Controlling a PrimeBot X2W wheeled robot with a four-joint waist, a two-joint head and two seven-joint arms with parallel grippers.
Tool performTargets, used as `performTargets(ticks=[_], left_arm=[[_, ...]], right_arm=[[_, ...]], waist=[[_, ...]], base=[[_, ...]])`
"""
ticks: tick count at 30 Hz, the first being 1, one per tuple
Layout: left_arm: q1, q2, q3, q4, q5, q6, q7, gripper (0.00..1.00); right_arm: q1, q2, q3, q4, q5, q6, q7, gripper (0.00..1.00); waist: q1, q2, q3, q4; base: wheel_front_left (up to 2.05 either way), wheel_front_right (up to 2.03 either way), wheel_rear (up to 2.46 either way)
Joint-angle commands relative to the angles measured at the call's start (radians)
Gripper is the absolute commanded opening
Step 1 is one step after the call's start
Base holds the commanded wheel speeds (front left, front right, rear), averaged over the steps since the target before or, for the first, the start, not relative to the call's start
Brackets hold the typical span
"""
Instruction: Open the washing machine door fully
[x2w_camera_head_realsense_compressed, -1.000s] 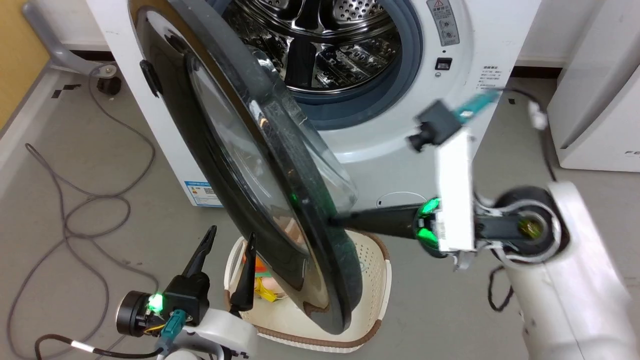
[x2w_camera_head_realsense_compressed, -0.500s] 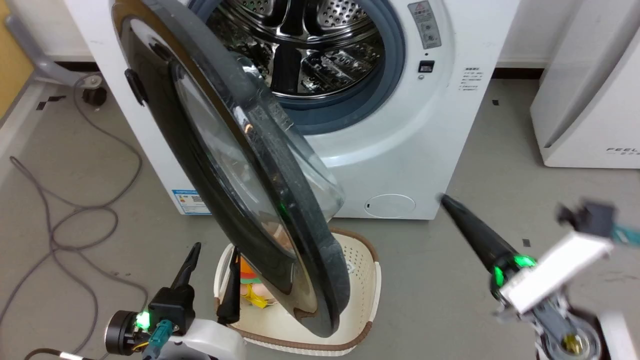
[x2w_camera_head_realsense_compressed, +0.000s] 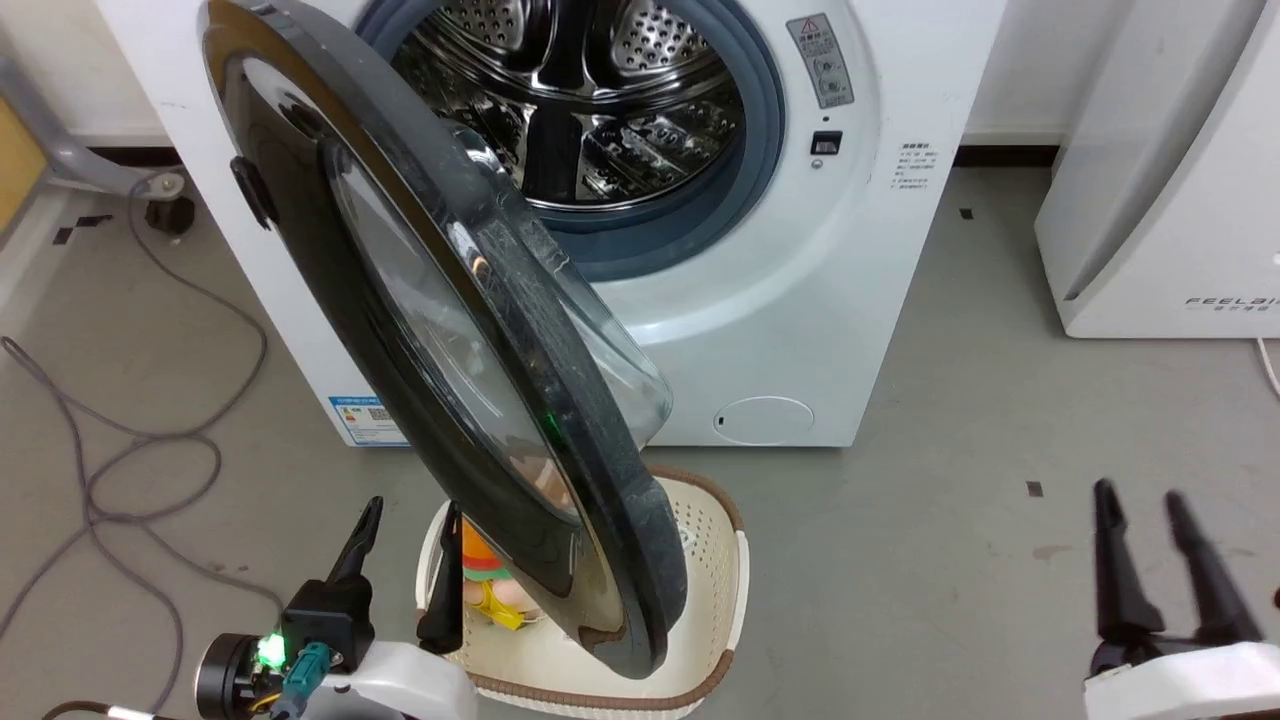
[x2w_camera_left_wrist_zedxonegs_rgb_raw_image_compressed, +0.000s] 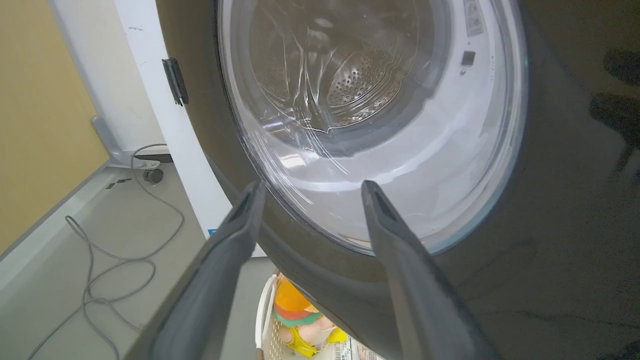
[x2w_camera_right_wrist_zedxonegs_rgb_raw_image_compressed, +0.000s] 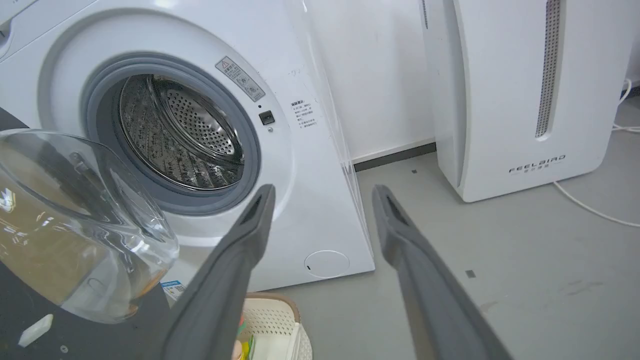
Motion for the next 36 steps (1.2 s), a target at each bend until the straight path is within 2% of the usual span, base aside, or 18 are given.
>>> performTargets(ticks=[1, 4, 9, 22, 23, 24, 25, 36], left_arm=[[0.007, 0.001, 0.002, 0.001, 0.003, 0.004, -0.005, 1.0], [0.007, 0.001, 0.005, 0.001, 0.005, 0.003, -0.005, 1.0], [0.008, 0.002, 0.009, -0.002, 0.009, 0.003, -0.005, 1.0], [0.005, 0.004, 0.009, -0.016, 0.02, 0.006, -0.005, 1.0], [0.005, 0.004, 0.009, -0.016, 0.019, 0.005, -0.005, 0.6], [0.005, 0.005, 0.01, -0.015, 0.019, 0.003, -0.005, 0.27], [0.005, 0.005, 0.01, -0.015, 0.018, 0.002, -0.005, 0.0], [-0.001, 0.004, 0.012, -0.043, 0.009, -0.004, -0.005, 0.0]], right_arm=[[0.009, 0.003, -0.007, -0.02, -0.051, 0.001, -0.024, 1.0], [0.007, 0.003, -0.002, -0.056, -0.174, 0.001, -0.059, 1.0], [0.029, 0.003, 0.064, -0.076, -0.329, 0.001, -0.043, 1.0], [0.082, 0.003, 0.1, -0.027, -0.334, 0.001, -0.054, 1.0], [0.081, 0.003, 0.102, -0.024, -0.333, 0.001, -0.056, 1.0], [0.08, 0.003, 0.104, -0.022, -0.332, 0.001, -0.058, 1.0], [0.08, 0.003, 0.106, -0.02, -0.331, 0.001, -0.059, 1.0], [0.075, 0.003, 0.091, -0.014, -0.319, 0.001, -0.063, 1.0]], waist=[[0.0001, 0.0, -0.002, 0.002], [0.0001, 0.0, -0.004, 0.005], [0.0001, 0.0, -0.008, 0.012], [0.0001, 0.0, -0.008, 0.01], [0.0001, 0.0, -0.008, 0.009], [0.0001, 0.0, -0.008, 0.008], [0.0001, 0.0, -0.008, 0.007], [0.0001, 0.0, -0.009, 0.007]], base=[[0.0, 0.0, 0.0], [0.0, 0.0, 0.0], [0.0, 0.0, 0.0], [0.0, 0.0, 0.0], [0.0, 0.0, 0.0], [0.0, 0.0, 0.0], [0.0, 0.0, 0.0], [0.0, 0.0, 0.0]])
